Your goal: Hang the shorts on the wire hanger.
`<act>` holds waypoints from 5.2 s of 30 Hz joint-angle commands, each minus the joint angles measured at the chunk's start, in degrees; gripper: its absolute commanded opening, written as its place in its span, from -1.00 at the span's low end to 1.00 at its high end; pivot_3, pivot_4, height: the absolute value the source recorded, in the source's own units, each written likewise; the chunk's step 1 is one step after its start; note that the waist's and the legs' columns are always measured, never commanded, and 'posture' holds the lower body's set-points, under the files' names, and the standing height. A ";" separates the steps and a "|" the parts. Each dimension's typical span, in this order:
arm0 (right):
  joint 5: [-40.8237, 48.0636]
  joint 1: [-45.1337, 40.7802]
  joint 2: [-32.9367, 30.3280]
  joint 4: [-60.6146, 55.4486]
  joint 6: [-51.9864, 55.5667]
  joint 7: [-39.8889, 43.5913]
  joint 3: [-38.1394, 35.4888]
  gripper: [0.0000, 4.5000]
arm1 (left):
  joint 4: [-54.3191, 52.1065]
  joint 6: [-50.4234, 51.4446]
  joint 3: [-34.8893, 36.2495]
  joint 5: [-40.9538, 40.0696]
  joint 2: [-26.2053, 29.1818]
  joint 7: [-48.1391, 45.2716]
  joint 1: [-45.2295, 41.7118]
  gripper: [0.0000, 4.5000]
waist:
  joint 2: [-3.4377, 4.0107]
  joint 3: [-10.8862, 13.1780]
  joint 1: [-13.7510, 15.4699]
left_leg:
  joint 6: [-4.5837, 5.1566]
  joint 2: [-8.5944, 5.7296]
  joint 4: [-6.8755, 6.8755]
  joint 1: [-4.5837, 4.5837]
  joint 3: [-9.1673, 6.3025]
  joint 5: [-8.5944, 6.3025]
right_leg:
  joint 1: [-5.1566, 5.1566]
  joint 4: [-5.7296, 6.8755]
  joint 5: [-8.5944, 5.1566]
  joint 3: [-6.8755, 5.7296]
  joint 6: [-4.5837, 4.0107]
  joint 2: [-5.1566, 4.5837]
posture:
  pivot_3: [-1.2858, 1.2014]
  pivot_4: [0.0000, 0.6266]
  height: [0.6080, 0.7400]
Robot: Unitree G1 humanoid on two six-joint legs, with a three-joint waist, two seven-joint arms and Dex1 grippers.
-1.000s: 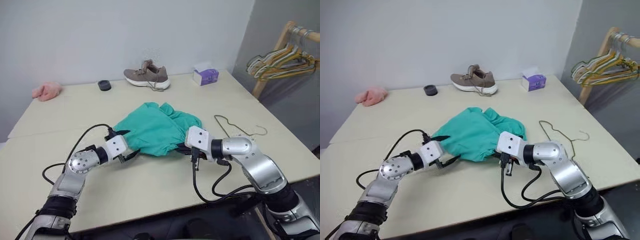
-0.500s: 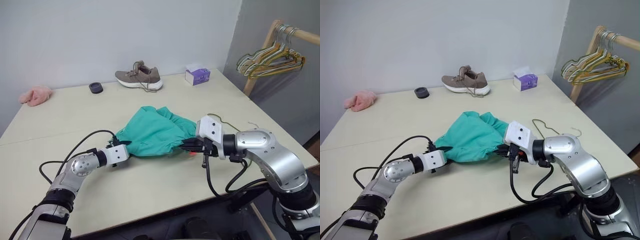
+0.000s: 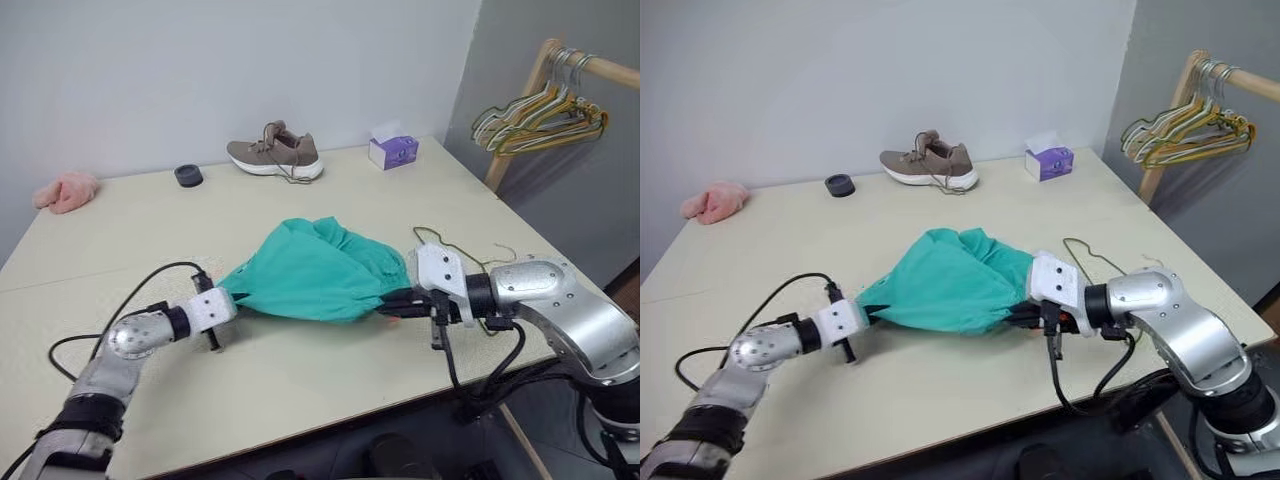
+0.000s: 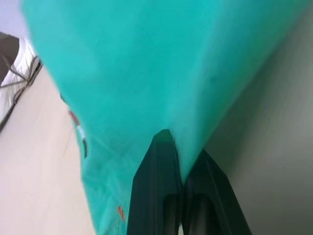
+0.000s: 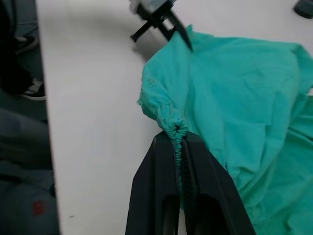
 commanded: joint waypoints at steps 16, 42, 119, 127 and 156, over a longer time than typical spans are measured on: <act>-11.92 -36.80 7.19 60.37 -21.47 7.63 5.54 -1.00 | -19.40 44.16 9.04 -21.82 7.62 0.58 -13.55 -0.99 | 0.68 0.48 4.55 | 0.09 0.08 0.04 0.77 0.24 0.04 | 0.62 0.09 0.00 0.13 -0.03 0.14 | -0.11 -1.00 1.00; -31.44 -30.33 18.26 77.70 -98.35 -20.68 11.14 -1.00 | -19.41 34.06 6.39 -5.09 16.68 0.08 -8.21 -0.99 | 0.57 -0.76 -0.17 | 0.48 -0.16 -0.12 0.14 1.64 0.01 | -1.02 0.99 0.31 1.89 0.12 -0.05 | -0.11 -1.00 1.00; -9.85 8.57 6.86 34.72 -0.75 -36.50 -17.49 1.00 | -38.68 49.35 4.83 -24.86 -3.58 -9.00 -4.95 0.99 | 0.11 0.24 0.60 | 0.29 0.61 0.12 1.09 1.65 -0.63 | 0.44 -0.06 -0.01 1.76 0.01 0.76 | -0.25 -1.00 1.00; -10.62 4.61 5.16 46.71 4.39 -29.58 -13.74 0.83 | -37.48 48.26 4.19 -23.38 -4.07 -9.15 -6.52 1.00 | -0.01 0.12 -0.13 | 0.30 0.62 0.17 1.12 1.62 -0.63 | 0.51 -0.06 0.01 1.73 0.05 0.76 | -0.25 -1.00 1.00; -24.26 -4.11 4.17 50.91 -20.19 -30.88 -8.94 -0.99 | -22.57 45.91 10.72 -19.03 -6.75 1.60 -10.00 1.00 | -0.33 -0.40 -0.71 | 0.35 0.59 0.19 0.97 1.54 -0.60 | 0.41 -0.19 0.33 1.73 0.47 0.72 | -0.25 -1.00 1.00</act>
